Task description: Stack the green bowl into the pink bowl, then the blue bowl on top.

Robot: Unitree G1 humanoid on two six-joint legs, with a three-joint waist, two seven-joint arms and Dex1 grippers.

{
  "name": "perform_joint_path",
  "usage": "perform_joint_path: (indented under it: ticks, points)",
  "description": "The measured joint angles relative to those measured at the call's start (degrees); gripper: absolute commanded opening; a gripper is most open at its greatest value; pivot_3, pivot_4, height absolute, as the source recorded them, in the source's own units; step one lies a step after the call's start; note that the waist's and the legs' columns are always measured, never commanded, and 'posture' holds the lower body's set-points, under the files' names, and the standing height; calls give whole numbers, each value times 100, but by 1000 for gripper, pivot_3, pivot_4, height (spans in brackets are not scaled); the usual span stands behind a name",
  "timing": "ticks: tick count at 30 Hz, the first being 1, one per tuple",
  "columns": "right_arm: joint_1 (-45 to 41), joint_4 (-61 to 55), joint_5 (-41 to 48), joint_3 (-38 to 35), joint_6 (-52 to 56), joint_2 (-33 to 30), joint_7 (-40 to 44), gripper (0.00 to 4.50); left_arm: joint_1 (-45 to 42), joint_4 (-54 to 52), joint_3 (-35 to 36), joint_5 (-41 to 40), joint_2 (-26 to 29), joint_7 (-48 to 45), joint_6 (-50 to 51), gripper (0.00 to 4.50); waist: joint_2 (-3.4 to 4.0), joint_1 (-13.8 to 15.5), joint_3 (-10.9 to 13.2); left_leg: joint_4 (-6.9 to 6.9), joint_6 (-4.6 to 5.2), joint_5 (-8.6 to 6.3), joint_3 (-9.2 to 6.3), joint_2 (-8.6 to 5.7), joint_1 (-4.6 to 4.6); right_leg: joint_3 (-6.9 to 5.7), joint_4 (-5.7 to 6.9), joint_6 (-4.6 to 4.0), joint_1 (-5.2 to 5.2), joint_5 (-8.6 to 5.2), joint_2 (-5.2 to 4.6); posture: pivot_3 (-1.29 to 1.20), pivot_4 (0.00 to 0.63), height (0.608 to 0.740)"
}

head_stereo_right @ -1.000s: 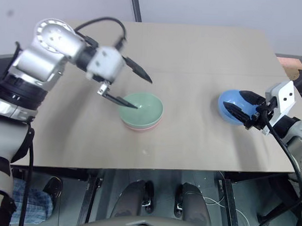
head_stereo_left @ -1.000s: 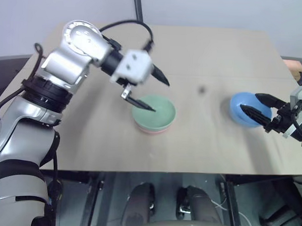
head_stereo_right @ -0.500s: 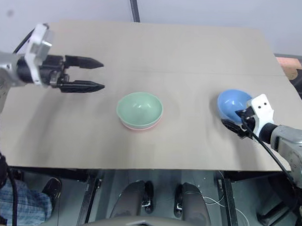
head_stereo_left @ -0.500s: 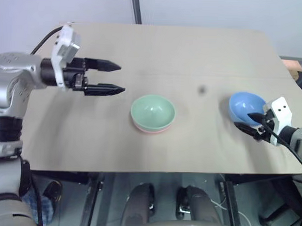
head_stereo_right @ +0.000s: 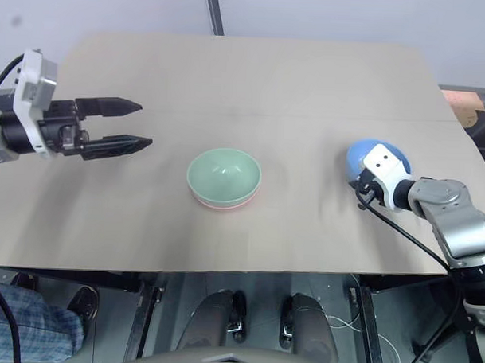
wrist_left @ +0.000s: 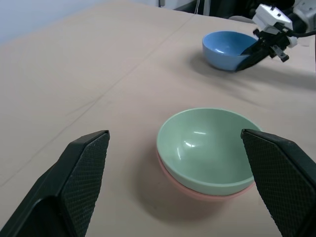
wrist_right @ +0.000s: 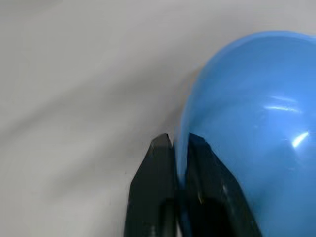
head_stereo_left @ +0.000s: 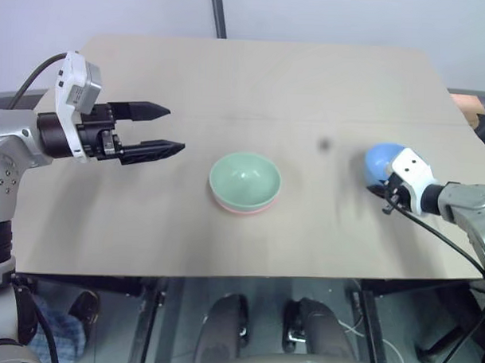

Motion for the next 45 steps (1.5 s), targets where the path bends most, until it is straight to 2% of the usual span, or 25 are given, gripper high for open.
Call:
perform_joint_path:
  ticks: [6,10,12,15,22,25,33,35,37,40,45]
  points:
    - [-235,-98,-220,139,-73,-92,334,18,76,-36,51,10,-52,122,-22,4500,1,-8,1,-3,0,0,1,0,-1,0,1,0,-3,0,0,0,150,740]
    - [-777,-414,-205,243,53,51,431,18,85,-42,59,28,-66,127,-99,4500,2,-43,1,-11,-1,1,10,2,0,9,5,0,-12,0,2,0,150,740]
    - [-1370,-754,-58,249,202,458,433,18,75,91,63,183,-130,229,-332,4500,2,-44,1,-16,-5,3,14,4,1,11,5,-1,-16,0,6,0,150,740]
    - [-1797,-1290,198,361,402,835,458,18,71,369,63,375,-252,404,-539,4500,0,-23,0,-19,-6,3,14,4,-5,9,2,-2,-20,0,5,0,150,740]
    - [-2251,-1836,335,1401,599,1539,644,18,84,939,58,821,-333,617,-1015,4500,-3,-9,-1,-18,-2,1,14,-5,-10,5,1,-2,-20,1,-8,0,150,740]
    - [-2378,-1862,262,1796,572,1659,744,18,69,979,40,864,-420,612,-1064,4500,-4,-8,-1,-18,-2,1,13,-4,-10,2,2,-2,-20,1,-7,0,150,740]
    - [-2694,-1076,-554,2611,119,2288,687,18,17,1033,-69,924,-462,563,-1100,4500,-7,-33,-3,-18,-3,2,15,-2,-12,4,7,-20,-26,11,-5,0,150,740]
    - [-2721,-1029,-656,2700,35,2368,694,905,-5,1039,-69,928,-460,554,-1100,4500,-7,-32,-3,-18,-3,2,16,-2,-13,5,5,-22,-27,12,-6,0,150,740]
    - [-2741,-1032,-691,2704,-22,2480,718,1539,-25,1057,-84,966,-448,507,-1100,4500,-7,-32,-3,-18,-3,2,16,-2,-13,4,5,-22,-27,12,-5,0,150,740]
    - [-2741,-1034,-719,2695,3,2693,655,2869,-56,1093,-123,1016,-433,476,-1100,4500,-7,-32,-4,-18,-4,2,15,-2,-12,4,7,-22,-27,12,-5,0,150,740]
    - [-2746,-1047,-639,2392,236,2783,551,2869,-139,1158,-137,1036,-431,431,-1099,4500,-8,-25,-4,-17,-3,2,15,-3,-13,4,7,-23,-27,13,-6,0,150,740]
